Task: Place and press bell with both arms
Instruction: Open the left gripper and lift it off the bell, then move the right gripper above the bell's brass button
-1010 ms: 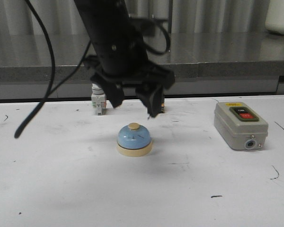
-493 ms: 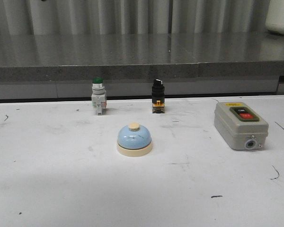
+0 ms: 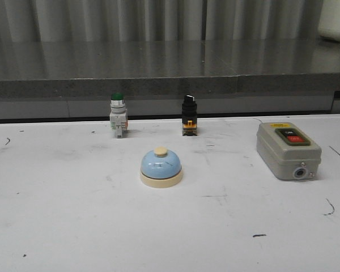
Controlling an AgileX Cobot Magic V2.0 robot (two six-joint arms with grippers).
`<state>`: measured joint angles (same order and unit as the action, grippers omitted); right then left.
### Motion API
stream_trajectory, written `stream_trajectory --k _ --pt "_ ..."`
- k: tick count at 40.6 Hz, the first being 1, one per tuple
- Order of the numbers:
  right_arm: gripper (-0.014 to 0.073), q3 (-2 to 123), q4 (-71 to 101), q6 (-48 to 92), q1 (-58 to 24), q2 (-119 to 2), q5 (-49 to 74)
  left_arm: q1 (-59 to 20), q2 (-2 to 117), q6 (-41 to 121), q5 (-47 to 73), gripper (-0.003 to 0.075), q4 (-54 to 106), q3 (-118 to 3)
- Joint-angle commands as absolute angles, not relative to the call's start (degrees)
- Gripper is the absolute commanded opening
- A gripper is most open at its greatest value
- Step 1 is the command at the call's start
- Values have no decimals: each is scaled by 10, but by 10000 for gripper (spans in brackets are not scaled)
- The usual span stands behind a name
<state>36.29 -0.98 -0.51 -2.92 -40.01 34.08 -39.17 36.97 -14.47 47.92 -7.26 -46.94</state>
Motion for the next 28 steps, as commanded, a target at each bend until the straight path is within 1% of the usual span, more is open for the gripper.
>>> stream_trajectory --k 1,10,17,24,28 --pt "645 383 -10 0 -25 -401 303 -393 325 -156 465 547 -88 -453" --pt "645 387 19 17 -40 -401 317 -393 265 -156 470 547 -112 -417" --pt "645 418 20 44 -84 -402 354 -393 263 -156 470 547 -113 -417" --pt "645 445 21 50 -101 -404 378 -393 263 -156 470 547 -113 -417" --pt "624 471 21 62 -113 -414 407 -393 263 -156 469 547 -113 -417"
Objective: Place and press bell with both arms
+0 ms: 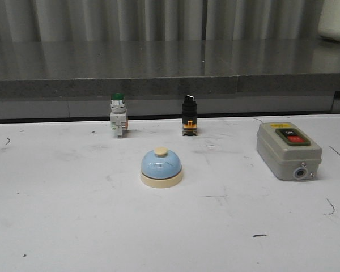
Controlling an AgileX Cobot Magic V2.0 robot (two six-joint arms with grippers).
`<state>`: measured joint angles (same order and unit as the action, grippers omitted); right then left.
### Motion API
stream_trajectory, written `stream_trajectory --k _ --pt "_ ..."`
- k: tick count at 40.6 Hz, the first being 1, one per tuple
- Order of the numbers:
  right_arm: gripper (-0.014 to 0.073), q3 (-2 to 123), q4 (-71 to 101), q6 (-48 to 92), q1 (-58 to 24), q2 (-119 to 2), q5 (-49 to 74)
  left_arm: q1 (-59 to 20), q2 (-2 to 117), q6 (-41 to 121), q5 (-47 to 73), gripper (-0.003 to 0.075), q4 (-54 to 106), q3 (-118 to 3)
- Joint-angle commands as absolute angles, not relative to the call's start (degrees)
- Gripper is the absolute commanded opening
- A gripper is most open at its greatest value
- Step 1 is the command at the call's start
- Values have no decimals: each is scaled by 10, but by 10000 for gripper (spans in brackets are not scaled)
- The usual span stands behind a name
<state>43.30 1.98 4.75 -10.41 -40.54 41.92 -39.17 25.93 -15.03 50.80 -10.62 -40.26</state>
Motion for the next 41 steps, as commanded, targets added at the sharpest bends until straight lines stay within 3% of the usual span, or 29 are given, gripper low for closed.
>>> stream_trajectory --k 1,13,27,41 --pt "608 482 23 65 -118 -417 415 -393 263 -156 469 547 -113 -417" --pt "343 606 103 140 -212 -504 474 -393 263 -156 469 547 -113 -417" --pt "-60 751 106 158 -330 -687 481 -393 263 -156 469 547 -113 -417" --pt "-68 835 106 158 -341 -874 450 -393 263 -156 469 547 -113 -417"
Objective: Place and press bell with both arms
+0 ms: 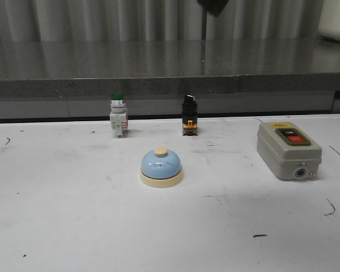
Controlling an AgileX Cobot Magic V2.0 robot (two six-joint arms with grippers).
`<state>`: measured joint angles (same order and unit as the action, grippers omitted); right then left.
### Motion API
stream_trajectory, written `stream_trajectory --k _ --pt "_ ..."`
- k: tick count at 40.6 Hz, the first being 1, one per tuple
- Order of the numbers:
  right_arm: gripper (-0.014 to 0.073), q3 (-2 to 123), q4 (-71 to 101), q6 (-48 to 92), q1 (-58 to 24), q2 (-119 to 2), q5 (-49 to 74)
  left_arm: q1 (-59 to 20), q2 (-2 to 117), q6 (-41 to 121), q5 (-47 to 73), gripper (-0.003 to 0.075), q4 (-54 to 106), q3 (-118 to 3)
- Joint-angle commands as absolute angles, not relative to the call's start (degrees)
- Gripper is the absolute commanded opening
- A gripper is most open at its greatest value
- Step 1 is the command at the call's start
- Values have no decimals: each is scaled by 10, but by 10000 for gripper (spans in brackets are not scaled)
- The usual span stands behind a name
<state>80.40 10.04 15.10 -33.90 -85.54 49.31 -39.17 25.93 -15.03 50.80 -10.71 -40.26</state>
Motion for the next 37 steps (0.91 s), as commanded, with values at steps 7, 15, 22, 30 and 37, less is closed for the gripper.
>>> stream_trajectory --k 7,15,22,30,37 --pt "-68 843 106 158 -341 -949 415 -393 263 -156 469 547 -113 -417" --pt "-68 843 106 158 -341 -1035 357 -393 263 -156 469 547 -113 -417" --pt "-68 843 114 158 -341 -1096 314 -393 263 -156 469 547 -113 -417" --pt "-68 860 114 156 -340 -1083 344 -393 263 -156 469 547 -113 -417" --pt "-68 861 114 156 -340 -1007 385 -393 263 -156 469 547 -113 -417"
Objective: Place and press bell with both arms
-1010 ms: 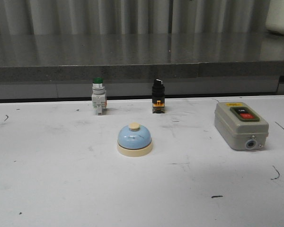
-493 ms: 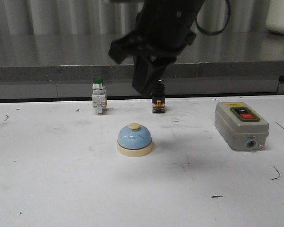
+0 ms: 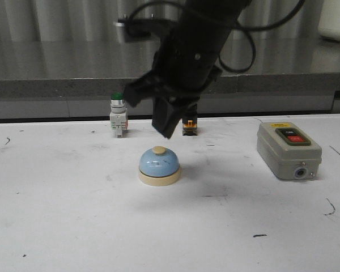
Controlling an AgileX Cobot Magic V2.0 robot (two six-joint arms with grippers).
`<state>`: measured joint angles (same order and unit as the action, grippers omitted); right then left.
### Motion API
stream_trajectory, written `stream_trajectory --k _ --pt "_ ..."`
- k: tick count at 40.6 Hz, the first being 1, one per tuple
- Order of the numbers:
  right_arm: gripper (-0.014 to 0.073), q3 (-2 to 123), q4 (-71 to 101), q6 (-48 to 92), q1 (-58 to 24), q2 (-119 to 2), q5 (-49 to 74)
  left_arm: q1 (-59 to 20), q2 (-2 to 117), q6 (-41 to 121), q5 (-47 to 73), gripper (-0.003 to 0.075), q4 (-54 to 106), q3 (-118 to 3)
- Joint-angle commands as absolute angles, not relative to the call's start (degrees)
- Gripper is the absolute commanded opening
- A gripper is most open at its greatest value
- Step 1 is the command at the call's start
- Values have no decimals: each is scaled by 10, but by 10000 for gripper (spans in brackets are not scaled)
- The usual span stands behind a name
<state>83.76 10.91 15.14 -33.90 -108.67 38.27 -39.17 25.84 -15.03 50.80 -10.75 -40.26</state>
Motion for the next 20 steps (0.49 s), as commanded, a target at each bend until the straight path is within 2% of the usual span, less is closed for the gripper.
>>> stream_trajectory --k 1,13,20 --pt "-68 861 114 156 -340 -996 390 -393 263 -156 469 547 -113 -417" --pt "-68 854 109 156 -337 -849 443 -393 263 -156 469 547 -113 -417" --pt "-68 790 104 156 -319 -751 452 -393 263 -156 469 547 -113 -417"
